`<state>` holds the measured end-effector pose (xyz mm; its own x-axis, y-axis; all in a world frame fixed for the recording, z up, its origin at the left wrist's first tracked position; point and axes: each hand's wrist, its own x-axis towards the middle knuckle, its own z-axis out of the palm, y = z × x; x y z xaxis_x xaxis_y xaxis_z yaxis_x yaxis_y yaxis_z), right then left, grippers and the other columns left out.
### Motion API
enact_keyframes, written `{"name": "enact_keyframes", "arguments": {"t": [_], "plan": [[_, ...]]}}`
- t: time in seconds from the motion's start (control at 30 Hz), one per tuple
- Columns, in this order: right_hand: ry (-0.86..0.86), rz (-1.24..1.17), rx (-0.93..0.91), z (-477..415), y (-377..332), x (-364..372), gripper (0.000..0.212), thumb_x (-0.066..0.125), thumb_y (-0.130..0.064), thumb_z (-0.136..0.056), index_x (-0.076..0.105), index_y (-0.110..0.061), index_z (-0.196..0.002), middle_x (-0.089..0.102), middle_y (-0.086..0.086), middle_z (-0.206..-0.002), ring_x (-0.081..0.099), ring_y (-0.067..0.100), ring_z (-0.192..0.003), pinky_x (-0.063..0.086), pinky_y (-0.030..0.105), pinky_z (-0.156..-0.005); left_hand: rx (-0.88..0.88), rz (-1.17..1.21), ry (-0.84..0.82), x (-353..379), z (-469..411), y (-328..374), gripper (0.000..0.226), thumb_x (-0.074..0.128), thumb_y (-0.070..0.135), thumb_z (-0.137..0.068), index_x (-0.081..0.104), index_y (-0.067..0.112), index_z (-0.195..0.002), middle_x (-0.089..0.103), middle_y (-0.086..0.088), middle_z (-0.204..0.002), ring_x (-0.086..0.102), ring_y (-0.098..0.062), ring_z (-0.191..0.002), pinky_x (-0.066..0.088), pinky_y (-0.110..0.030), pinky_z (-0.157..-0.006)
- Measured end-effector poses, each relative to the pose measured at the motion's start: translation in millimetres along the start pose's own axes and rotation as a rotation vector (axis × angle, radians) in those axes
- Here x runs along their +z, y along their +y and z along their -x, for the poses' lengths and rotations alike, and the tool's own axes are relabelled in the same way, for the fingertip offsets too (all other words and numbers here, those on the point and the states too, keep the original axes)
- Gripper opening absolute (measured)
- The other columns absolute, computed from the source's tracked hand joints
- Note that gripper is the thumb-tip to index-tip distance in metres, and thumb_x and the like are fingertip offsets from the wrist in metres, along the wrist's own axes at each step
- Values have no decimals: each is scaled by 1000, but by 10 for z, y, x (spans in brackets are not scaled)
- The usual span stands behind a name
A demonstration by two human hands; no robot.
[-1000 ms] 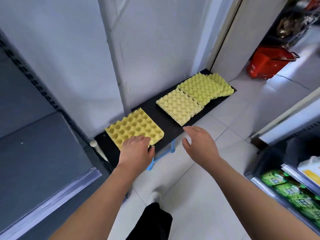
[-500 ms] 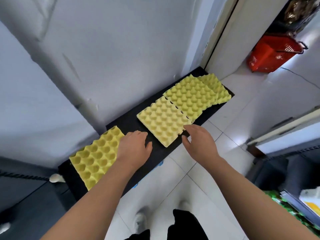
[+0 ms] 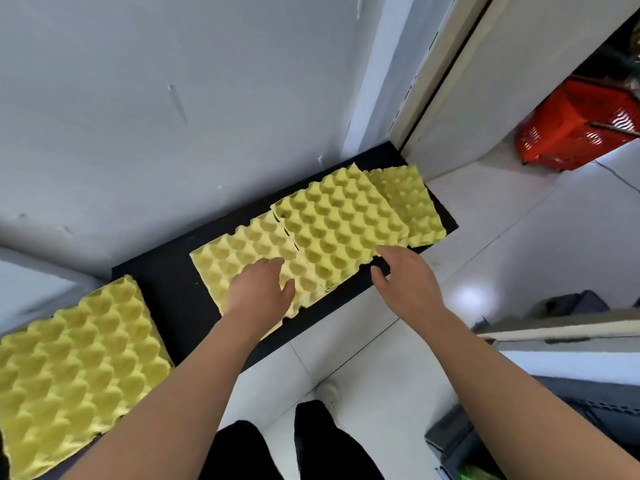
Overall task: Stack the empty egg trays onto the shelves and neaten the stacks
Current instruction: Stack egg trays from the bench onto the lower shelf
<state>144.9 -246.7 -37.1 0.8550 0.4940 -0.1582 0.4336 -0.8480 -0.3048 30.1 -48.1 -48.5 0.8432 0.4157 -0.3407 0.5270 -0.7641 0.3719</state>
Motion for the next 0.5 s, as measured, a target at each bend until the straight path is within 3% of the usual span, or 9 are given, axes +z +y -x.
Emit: {"name": "enact_keyframes", "arguments": {"t": [0.33, 0.5], "plan": [[-111, 12, 50, -1305, 857, 376, 41, 51, -26, -95, 51, -6, -132, 56, 11, -129, 49, 26, -120, 41, 34, -95, -179, 49, -131, 767, -1228, 367, 48, 49, 38, -94, 42, 14, -135, 54, -6, -127, 52, -25, -115, 46, -37, -87], [-155, -9, 59, -1837, 1158, 737, 53, 54, -32, -94, 43, -9, -140, 52, 11, -134, 47, 25, -123, 40, 35, -98, -273, 74, -237, 1145, -1696, 312, 56, 51, 38, -94, 30, 13, -139, 48, -12, -126, 50, -30, -115, 47, -41, -86]]}}
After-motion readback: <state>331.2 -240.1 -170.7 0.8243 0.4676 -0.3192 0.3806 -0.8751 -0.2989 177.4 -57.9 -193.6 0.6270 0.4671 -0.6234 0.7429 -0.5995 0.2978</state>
